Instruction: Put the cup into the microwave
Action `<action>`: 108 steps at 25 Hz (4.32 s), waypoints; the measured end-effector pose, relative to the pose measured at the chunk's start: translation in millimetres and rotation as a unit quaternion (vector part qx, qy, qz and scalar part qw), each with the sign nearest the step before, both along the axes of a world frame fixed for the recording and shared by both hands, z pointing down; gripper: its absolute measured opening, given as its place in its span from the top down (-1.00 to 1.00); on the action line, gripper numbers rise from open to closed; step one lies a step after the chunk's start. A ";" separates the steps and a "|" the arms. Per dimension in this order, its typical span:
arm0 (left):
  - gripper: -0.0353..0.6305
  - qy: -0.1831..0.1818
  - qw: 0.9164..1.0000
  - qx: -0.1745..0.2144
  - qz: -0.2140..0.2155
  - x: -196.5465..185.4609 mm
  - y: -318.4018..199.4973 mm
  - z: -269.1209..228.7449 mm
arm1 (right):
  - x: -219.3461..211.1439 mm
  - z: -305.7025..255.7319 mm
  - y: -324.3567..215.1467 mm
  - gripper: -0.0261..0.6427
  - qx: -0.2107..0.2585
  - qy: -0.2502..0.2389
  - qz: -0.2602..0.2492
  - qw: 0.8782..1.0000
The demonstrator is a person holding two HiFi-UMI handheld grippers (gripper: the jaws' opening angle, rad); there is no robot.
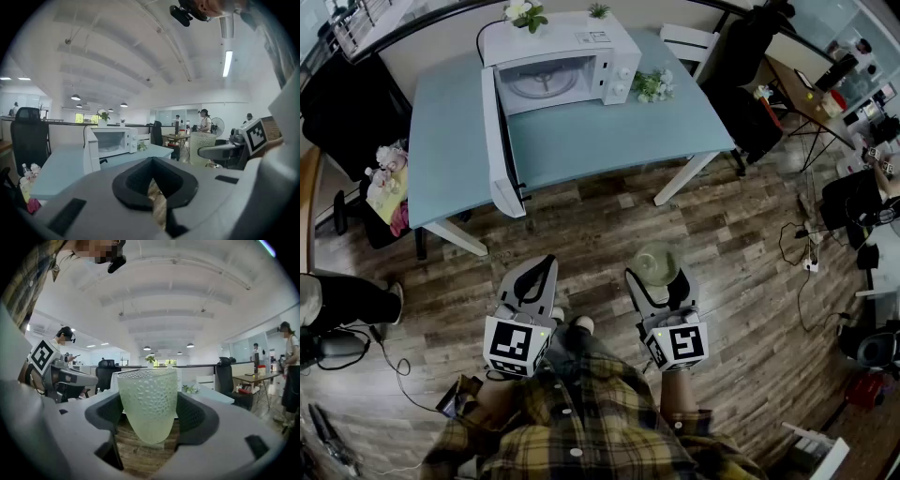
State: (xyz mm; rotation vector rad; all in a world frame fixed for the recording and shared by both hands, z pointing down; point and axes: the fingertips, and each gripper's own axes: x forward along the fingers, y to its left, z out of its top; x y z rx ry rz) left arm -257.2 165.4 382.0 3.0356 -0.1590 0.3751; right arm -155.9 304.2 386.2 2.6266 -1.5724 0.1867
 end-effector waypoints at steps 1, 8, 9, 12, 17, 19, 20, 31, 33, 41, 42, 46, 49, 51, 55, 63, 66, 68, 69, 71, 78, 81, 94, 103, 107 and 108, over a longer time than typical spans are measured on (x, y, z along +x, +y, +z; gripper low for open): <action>0.92 0.000 1.000 0.001 -0.002 0.9 -1.1 0.9 | 1.7 1.5 -1.8 -0.15 0.000 0.000 -0.003 1.000; 0.92 0.003 1.000 0.004 -0.013 8.8 -5.0 5.7 | 9.8 0.1 -2.3 -0.15 0.012 0.001 -0.011 1.000; 0.92 0.003 1.000 0.005 -0.014 9.6 -4.5 5.7 | 10.7 -0.4 -0.5 -0.15 0.015 -0.002 -0.012 1.000; 0.92 0.005 1.000 0.006 -0.016 11.0 -0.4 7.3 | 14.5 1.5 9.0 -0.15 0.017 -0.006 -0.007 1.000; 0.92 0.007 1.000 0.008 -0.020 15.4 5.9 9.6 | 21.4 8.7 23.0 -0.15 0.015 -0.011 0.001 1.000; 0.92 0.005 1.000 0.008 -0.020 20.0 5.5 11.2 | 25.8 11.8 25.8 -0.15 0.013 -0.016 0.005 1.000; 0.92 0.003 1.000 0.007 -0.020 22.9 4.2 12.2 | 28.2 13.3 26.5 -0.15 0.012 -0.018 0.006 1.000; 0.92 0.012 1.000 0.002 -0.018 98.2 -40.2 17.0 | 95.8 22.0 -11.3 -0.15 0.006 -0.022 0.009 1.000; 0.92 0.016 1.000 0.002 -0.014 119.2 -53.1 11.8 | 116.0 16.1 -27.1 -0.15 0.007 -0.017 0.008 1.000; 0.92 0.027 1.000 -0.005 -0.007 177.3 -95.6 2.8 | 172.5 6.6 -84.3 -0.15 0.006 -0.015 0.000 1.000; 0.92 0.027 1.000 -0.006 -0.005 182.0 -99.5 2.8 | 176.8 6.9 -89.7 -0.15 0.006 -0.017 0.000 1.000; 0.92 0.024 1.000 -0.010 0.000 197.5 -114.8 4.9 | 189.3 8.8 -110.3 -0.15 0.005 -0.021 -0.002 1.000; 0.92 0.025 1.000 -0.012 0.001 204.4 -124.8 6.3 | 196.2 10.5 -124.3 -0.15 0.002 -0.022 -0.005 1.000; 0.92 0.025 1.000 -0.013 0.001 206.0 -130.2 8.1 | 198.2 11.8 -132.0 -0.15 0.002 -0.024 -0.006 1.000; 0.92 0.024 0.999 -0.021 0.000 207.5 -134.2 10.9 | 198.5 15.3 -141.9 -0.15 -0.003 -0.031 -0.011 0.999; 0.92 0.020 0.999 -0.040 -0.025 208.2 -142.5 19.4 | 211.4 21.0 -173.0 -0.15 -0.011 -0.043 -0.049 0.998; 0.92 0.017 0.998 -0.044 -0.049 212.0 -150.8 22.6 | 221.3 23.9 -191.1 -0.15 -0.013 -0.047 -0.077 0.996; 0.92 0.014 0.997 -0.047 -0.067 214.3 -155.6 23.9 | 228.8 24.6 -203.8 -0.15 -0.011 -0.051 -0.096 0.994; 0.92 0.013 0.996 -0.049 -0.076 215.9 -158.3 24.3 | 233.1 25.3 -210.8 -0.15 -0.011 -0.053 -0.105 0.993; 0.92 0.012 0.994 -0.051 -0.094 220.6 -164.5 24.8 | 242.1 27.8 -226.3 -0.15 -0.013 -0.055 -0.126 0.990; 0.92 0.011 0.984 -0.058 -0.171 242.8 -194.9 25.1 | 265.3 31.4 -290.7 -0.15 -0.024 -0.061 -0.225 0.972; 0.92 0.017 0.977 -0.054 -0.207 252.9 -213.0 21.6 | 273.7 27.9 -318.3 -0.15 -0.021 -0.057 -0.265 0.962; 0.92 0.022 0.942 -0.022 -0.334 271.4 -263.1 8.0 | 292.0 16.2 -380.8 -0.15 -0.006 -0.053 -0.393 0.918; 0.92 0.023 0.924 -0.011 -0.383 275.2 -268.8 6.4 | 302.5 15.2 -382.0 -0.15 0.004 -0.055 -0.429 0.901; 0.92 0.019 0.920 -0.011 -0.391 276.9 -269.2 8.7 | 306.2 19.2 -381.4 -0.15 0.001 -0.057 -0.434 0.899; 0.92 0.019 0.920 -0.011 -0.391 277.0 -269.4 9.2 | 306.3 19.7 -381.8 -0.15 0.000 -0.058 -0.434 0.899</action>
